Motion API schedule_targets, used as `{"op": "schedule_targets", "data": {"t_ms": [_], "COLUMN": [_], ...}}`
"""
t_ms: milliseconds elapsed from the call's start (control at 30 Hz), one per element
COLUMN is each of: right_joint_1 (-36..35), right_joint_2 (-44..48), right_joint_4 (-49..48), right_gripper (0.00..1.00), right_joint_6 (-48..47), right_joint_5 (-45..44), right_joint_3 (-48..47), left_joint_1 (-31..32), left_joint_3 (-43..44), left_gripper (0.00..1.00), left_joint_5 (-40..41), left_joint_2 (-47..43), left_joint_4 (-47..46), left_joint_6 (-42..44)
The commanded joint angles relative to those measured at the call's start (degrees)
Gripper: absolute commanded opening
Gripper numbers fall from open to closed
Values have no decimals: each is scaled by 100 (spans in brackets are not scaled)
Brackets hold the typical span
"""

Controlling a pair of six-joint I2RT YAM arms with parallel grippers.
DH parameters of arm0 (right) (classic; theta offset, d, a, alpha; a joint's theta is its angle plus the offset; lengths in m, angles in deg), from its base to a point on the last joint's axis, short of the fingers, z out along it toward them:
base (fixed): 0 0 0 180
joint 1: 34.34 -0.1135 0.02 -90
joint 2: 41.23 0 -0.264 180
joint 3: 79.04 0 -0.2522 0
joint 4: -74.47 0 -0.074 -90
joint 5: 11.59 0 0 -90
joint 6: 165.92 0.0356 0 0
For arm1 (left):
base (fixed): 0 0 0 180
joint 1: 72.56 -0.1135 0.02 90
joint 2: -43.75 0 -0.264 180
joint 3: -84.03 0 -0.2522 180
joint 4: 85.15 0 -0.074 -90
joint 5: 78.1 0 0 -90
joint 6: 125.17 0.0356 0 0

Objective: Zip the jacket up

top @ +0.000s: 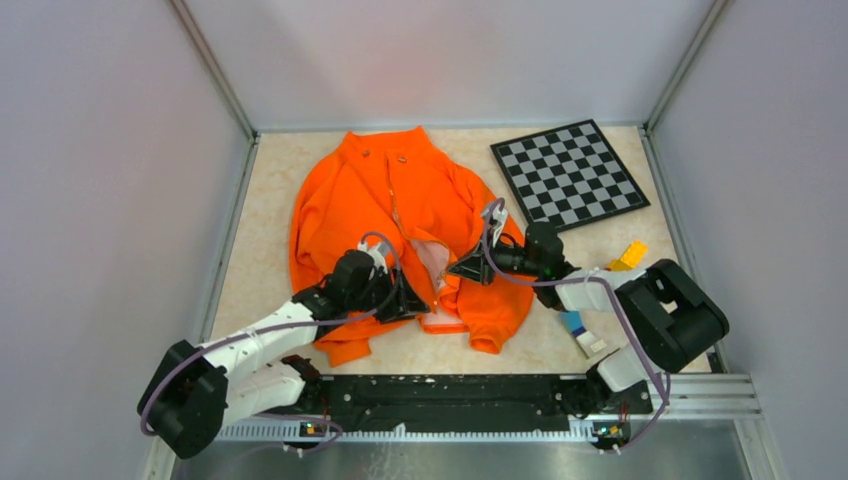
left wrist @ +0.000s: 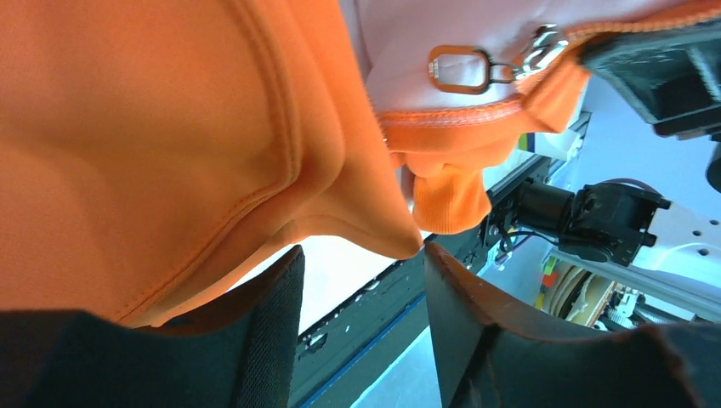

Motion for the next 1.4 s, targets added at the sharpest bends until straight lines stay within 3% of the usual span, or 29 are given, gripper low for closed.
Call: {"op": "schedule_targets", "data": {"t_ms": [0,233,400,533,700,933,1367], "right_joint_1": [-40,-40,-42,-41,-41,-40,-48], "right_joint_2": [186,197,256,315,370,386,399], "right_joint_4": [-217,-196,-189,-182,-143,-160,-195], "right_gripper": [0,0,0,0,0,0,0], "right_joint_6": [-76,-46,-47,-47,-78,-58,-41], "right_joint_5": [28,16,11,7,-20,-2,-11], "right_joint_3": [19,6,28,38,56,56,82], "left_joint_1": [-30,-28,-30,-30,-30,-26,-24], "left_joint_3": [402,641,785,1288,1607,1803,1910], "left_gripper": [60,68,60,57,57,48,42], "left_joint_5": [-132,-332,-688,-572,-423,-500,-358], "left_joint_2": [187,352,746,1159,1421,1718,1930], "left_joint_4": [300,828,1142,1745,1809,1787,1977], "left_joint_6": [-230,-1260,-1827,-1718,-1626,-1584,-1436]}}
